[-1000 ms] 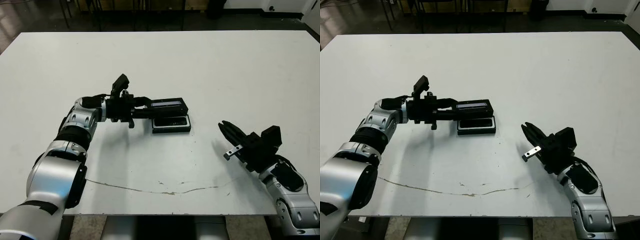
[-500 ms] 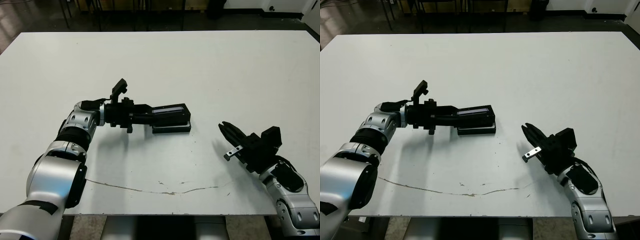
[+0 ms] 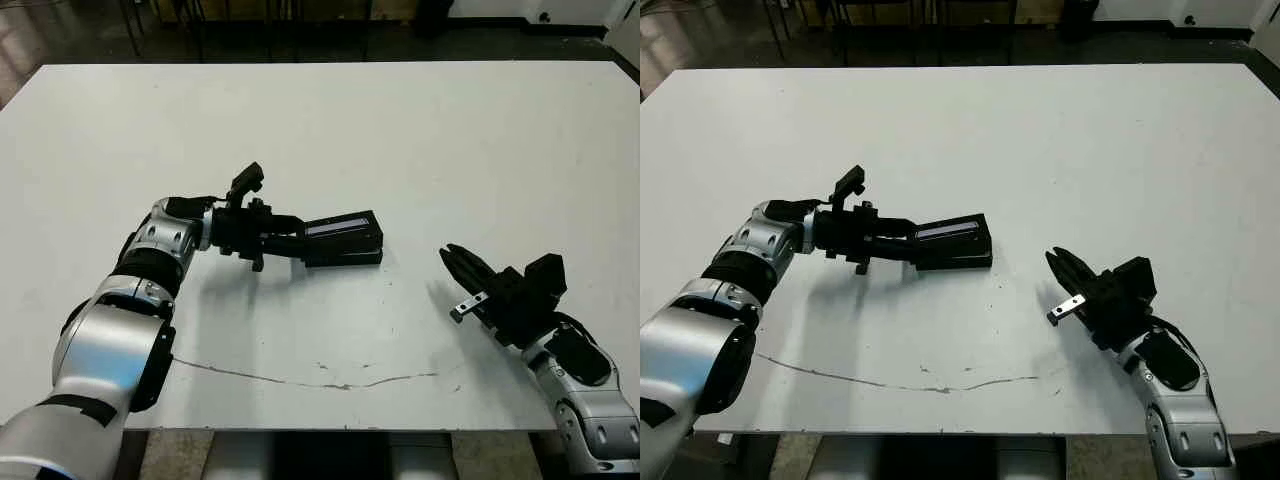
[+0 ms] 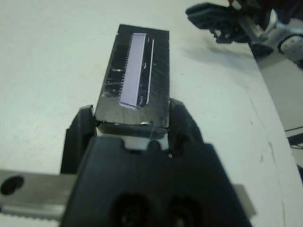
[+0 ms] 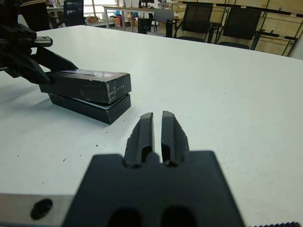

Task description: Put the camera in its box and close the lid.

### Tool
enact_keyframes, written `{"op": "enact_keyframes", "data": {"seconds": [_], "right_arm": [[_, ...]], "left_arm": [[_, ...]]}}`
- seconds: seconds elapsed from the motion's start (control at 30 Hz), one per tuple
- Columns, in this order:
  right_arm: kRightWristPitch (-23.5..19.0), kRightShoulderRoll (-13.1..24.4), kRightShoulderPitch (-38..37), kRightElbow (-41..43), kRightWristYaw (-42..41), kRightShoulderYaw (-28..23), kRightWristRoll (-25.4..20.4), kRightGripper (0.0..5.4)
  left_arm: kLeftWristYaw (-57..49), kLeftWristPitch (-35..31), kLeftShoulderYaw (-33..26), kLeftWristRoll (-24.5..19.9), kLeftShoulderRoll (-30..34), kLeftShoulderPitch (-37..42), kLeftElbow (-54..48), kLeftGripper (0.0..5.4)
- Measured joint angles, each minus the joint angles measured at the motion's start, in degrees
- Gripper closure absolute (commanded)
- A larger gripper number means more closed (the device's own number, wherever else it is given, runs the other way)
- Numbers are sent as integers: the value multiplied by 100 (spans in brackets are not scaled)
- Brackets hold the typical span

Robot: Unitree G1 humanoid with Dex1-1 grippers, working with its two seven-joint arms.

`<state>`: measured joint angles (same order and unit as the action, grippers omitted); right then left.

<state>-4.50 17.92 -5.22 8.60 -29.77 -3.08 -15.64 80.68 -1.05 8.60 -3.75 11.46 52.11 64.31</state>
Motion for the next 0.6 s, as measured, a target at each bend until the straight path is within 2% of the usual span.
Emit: {"op": "enact_keyframes", "data": {"seconds": [0.27, 0.6], "right_arm": [[2, 3, 0, -1, -26, -21, -10, 540], [2, 8, 1, -2, -61, -52, -9, 540]], "left_arm": [[-74, 100, 223, 232, -5, -2, -19, 392], [-54, 177, 273, 274, -32, -107, -322, 393]]}}
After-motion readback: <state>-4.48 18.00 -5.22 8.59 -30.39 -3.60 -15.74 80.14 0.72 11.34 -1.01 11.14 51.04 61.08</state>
